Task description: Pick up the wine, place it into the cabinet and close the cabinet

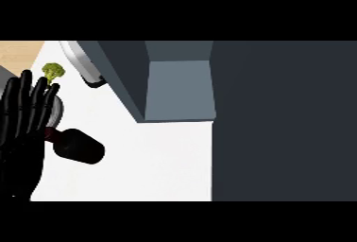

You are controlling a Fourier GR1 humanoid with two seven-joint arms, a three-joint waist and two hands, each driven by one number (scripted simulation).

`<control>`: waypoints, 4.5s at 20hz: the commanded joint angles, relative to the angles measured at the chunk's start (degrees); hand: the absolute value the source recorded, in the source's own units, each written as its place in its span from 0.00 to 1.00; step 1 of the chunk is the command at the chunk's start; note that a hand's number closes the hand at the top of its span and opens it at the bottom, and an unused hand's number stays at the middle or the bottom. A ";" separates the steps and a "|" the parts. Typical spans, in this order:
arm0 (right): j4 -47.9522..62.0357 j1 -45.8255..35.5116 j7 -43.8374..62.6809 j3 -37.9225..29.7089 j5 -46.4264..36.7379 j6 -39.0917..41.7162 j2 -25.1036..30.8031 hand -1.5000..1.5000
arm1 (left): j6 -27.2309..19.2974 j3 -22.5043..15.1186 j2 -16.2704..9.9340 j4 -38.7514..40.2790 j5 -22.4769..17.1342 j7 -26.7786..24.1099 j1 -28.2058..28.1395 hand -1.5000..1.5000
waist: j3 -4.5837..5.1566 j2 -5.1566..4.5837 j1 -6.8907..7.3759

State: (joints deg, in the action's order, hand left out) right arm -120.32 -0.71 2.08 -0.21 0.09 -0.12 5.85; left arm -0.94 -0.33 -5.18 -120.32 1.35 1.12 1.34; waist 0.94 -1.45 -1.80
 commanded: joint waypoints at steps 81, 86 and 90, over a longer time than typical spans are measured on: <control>-34.84 11.86 27.32 16.15 10.39 3.14 4.09 0.00 | -29.63 -7.33 -2.30 -11.59 33.24 54.97 8.41 0.00 | -0.92 1.64 1.59; -35.92 9.16 29.96 14.51 11.39 1.99 4.55 0.00 | -31.52 -6.07 -2.50 -6.42 25.92 44.49 1.70 0.00 | -0.86 1.51 1.47; -36.51 12.30 28.33 18.35 8.71 2.01 3.89 0.00 | -32.33 -2.78 -2.97 -0.64 18.51 33.64 -1.76 0.00 | -0.82 1.57 0.99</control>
State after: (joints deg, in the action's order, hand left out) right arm -144.35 8.19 26.29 17.96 6.27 2.41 9.08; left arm -32.68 -4.71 -8.16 -125.45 24.63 42.51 2.32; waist 0.11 0.16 -0.61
